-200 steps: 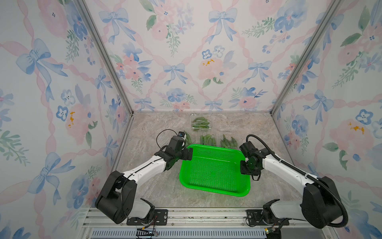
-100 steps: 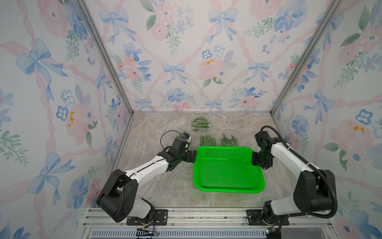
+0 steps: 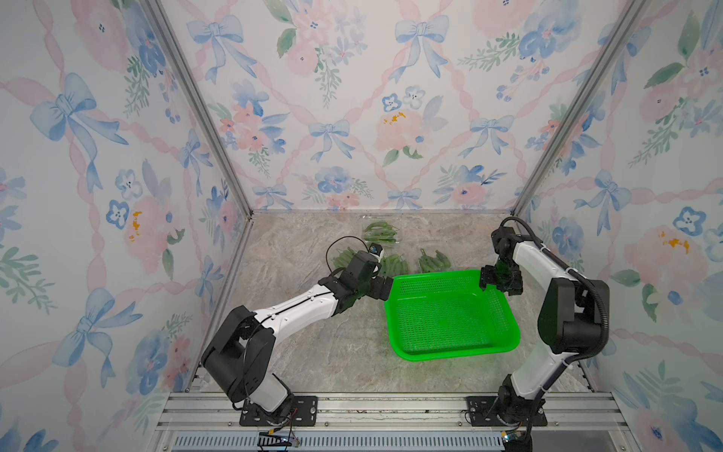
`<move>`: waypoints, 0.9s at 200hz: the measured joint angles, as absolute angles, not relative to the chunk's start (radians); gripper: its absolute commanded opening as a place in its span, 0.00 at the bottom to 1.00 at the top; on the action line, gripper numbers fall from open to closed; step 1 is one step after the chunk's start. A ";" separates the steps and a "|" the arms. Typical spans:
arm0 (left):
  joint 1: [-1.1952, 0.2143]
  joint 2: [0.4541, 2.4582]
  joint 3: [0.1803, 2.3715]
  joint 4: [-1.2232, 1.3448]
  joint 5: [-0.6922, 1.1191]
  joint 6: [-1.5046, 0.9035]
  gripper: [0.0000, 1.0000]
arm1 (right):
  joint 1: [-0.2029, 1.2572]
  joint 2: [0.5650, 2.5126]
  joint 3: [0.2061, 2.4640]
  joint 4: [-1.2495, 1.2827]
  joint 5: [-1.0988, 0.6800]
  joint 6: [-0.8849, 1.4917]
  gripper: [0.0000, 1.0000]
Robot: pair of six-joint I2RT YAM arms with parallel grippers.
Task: Take small green peppers out of containers
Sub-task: Move the basket to the center of the board.
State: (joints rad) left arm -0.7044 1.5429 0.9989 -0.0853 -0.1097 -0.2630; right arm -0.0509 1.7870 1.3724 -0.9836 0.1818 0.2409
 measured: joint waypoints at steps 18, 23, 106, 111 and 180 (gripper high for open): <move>-0.708 1.562 1.033 -0.089 -0.115 -0.244 0.98 | -0.057 1.761 1.395 -0.971 0.175 0.242 0.88; -0.710 1.568 1.047 -0.092 -0.115 -0.237 0.98 | -0.060 1.750 1.395 -0.968 0.170 0.242 0.88; -0.766 1.718 1.253 -0.092 -0.092 -0.068 0.98 | -0.064 1.240 1.213 -0.899 0.084 0.375 0.87; -0.768 1.730 1.261 -0.092 -0.088 -0.057 0.98 | -0.058 1.208 1.194 -0.896 0.067 0.393 0.86; -0.773 1.781 1.290 -0.103 0.001 0.096 0.98 | 0.196 0.932 0.980 -0.963 -0.077 0.673 0.83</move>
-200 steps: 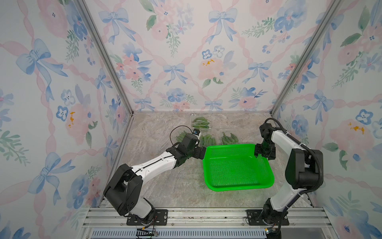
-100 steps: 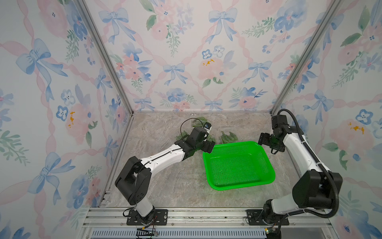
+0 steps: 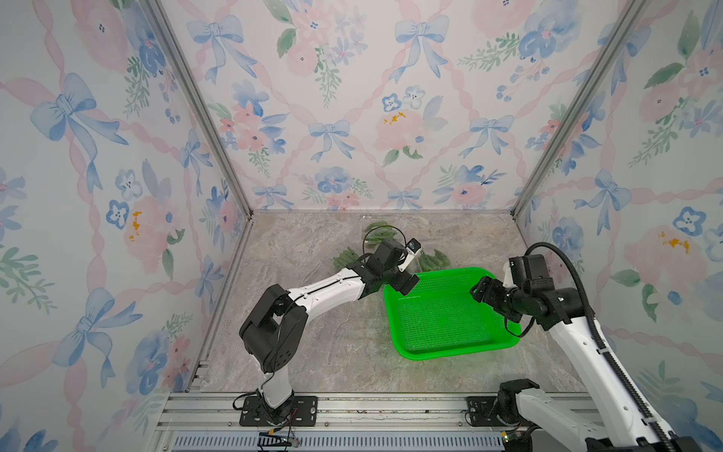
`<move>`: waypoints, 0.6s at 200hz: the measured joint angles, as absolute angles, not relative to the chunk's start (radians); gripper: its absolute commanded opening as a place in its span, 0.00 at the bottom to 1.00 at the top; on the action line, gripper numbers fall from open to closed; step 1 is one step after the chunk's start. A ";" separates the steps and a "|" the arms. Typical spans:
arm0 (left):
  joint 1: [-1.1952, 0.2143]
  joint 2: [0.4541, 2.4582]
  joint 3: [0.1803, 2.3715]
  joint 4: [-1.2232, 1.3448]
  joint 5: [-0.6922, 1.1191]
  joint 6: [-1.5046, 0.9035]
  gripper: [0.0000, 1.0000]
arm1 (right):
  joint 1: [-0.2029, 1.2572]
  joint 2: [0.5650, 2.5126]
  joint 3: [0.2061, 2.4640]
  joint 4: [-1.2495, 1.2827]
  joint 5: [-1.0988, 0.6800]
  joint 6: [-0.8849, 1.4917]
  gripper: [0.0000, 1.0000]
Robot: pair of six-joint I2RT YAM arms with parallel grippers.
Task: Take small green peppers out of containers
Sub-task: Move the basket to the center of the board.
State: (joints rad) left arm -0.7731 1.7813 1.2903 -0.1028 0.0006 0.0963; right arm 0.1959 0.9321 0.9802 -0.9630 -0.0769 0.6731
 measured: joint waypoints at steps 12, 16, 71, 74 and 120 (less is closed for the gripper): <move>-0.773 1.782 1.293 -0.105 0.016 0.119 0.98 | 0.226 0.887 0.955 -0.987 -0.082 0.717 0.82; -0.773 1.782 1.295 -0.106 0.022 0.126 0.98 | 0.235 0.874 0.949 -0.994 -0.083 0.731 0.82; -0.773 1.868 1.369 -0.114 0.095 0.187 0.98 | 0.292 0.786 0.841 -1.055 -0.101 0.842 0.81; -0.773 1.876 1.372 -0.117 0.097 0.190 0.98 | 0.292 0.783 0.835 -1.056 -0.102 0.847 0.81; -0.773 1.959 1.419 -0.165 0.107 0.216 0.98 | 0.292 0.763 0.775 -1.067 -0.131 0.880 0.78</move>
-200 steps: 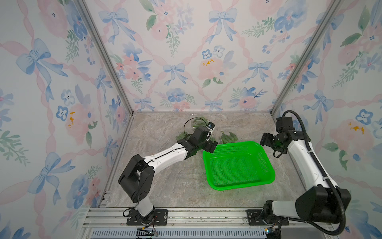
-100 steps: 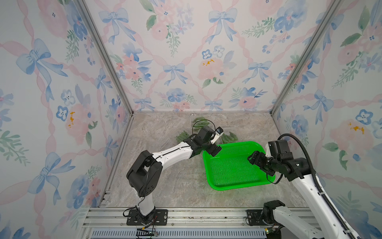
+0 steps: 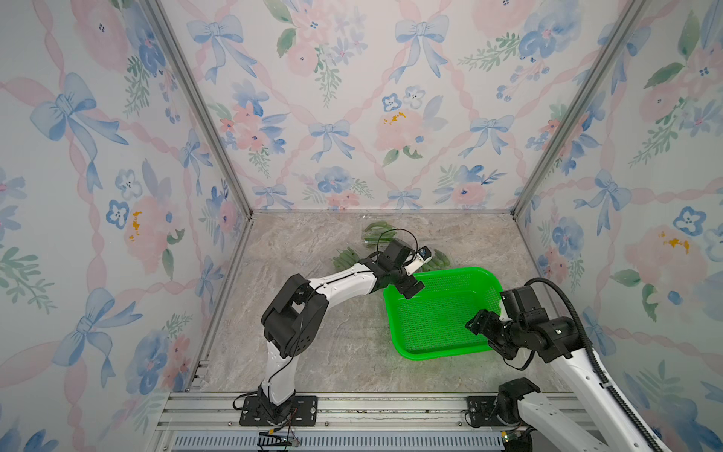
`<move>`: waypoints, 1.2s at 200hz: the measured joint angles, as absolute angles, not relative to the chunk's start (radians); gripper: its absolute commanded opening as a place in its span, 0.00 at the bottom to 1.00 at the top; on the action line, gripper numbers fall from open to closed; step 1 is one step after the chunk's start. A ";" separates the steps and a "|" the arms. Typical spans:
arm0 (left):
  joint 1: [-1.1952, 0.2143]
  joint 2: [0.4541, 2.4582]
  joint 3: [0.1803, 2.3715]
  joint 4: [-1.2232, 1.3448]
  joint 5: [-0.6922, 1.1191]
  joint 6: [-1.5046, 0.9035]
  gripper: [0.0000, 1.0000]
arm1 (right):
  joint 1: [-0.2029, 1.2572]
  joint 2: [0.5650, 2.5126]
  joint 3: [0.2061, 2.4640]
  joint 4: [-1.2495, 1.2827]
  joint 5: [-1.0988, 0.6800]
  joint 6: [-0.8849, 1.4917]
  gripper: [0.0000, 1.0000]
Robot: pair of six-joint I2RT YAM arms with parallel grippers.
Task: Take small green peppers out of containers
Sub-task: Move the basket to the center of the board.
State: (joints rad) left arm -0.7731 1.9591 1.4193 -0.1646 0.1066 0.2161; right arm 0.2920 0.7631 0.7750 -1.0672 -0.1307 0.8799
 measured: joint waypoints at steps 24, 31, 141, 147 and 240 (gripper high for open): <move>-0.773 1.971 1.436 -0.183 0.112 0.224 0.97 | 0.292 0.758 0.744 -1.060 -0.146 0.892 0.75; -0.773 1.971 1.439 -0.184 0.113 0.226 0.96 | 0.292 0.754 0.735 -1.054 -0.152 0.895 0.73; -0.786 2.033 1.502 -0.191 0.113 0.236 0.91 | 0.292 0.683 0.778 -1.112 -0.188 0.913 0.73; -0.786 2.038 1.504 -0.191 0.113 0.236 0.89 | 0.292 0.678 0.785 -1.115 -0.190 0.913 0.73; -0.799 2.072 1.565 -0.247 0.108 0.231 0.44 | 0.304 0.710 0.766 -1.140 -0.207 0.892 0.82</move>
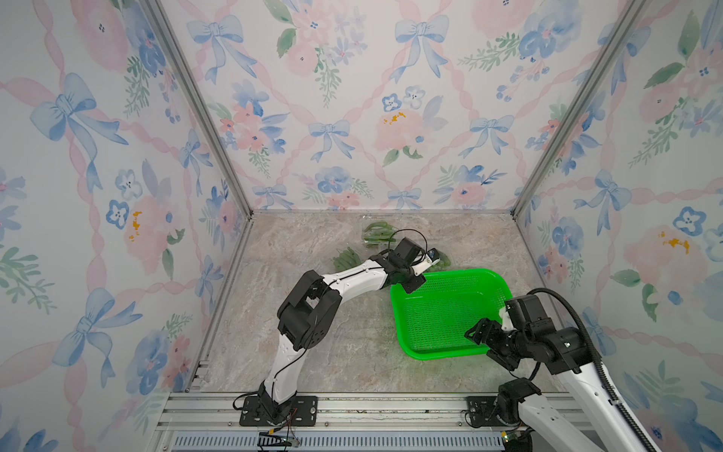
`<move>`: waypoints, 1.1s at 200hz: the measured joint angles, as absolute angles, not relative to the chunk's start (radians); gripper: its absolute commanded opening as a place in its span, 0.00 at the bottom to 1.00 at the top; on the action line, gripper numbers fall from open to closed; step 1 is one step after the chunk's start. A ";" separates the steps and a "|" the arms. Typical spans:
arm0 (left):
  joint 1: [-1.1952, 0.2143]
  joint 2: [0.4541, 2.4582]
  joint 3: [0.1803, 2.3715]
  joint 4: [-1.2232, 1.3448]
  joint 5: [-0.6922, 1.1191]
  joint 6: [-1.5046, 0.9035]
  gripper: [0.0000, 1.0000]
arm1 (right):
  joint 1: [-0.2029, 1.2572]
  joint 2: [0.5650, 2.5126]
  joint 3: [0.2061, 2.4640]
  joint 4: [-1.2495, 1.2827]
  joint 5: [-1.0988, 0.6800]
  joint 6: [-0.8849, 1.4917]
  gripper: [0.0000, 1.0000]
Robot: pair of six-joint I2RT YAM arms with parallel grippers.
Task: Take small green peppers out of containers
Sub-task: Move the basket to the center of the board.
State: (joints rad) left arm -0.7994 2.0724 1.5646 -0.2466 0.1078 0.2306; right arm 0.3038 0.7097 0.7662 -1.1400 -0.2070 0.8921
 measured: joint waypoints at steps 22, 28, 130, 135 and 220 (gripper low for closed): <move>-0.805 2.072 1.577 -0.272 0.089 0.220 0.41 | 0.301 0.776 0.771 -1.131 -0.186 0.862 0.84; -0.806 2.072 1.582 -0.279 0.084 0.216 0.40 | 0.296 0.794 0.772 -1.123 -0.183 0.852 0.84; -0.833 2.083 1.651 -0.400 0.064 0.147 0.28 | -0.047 0.892 0.822 -1.100 -0.178 0.587 0.81; -0.836 2.087 1.658 -0.407 0.064 0.142 0.28 | -0.052 0.899 0.822 -1.100 -0.181 0.582 0.81; -0.846 2.093 1.676 -0.436 0.067 0.022 0.32 | -0.104 1.024 0.759 -1.005 -0.199 0.574 0.72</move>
State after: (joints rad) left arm -0.8459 2.0926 1.6756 -0.4362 0.0669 0.0219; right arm -0.1036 1.0241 0.7586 -1.0046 -0.1993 0.5735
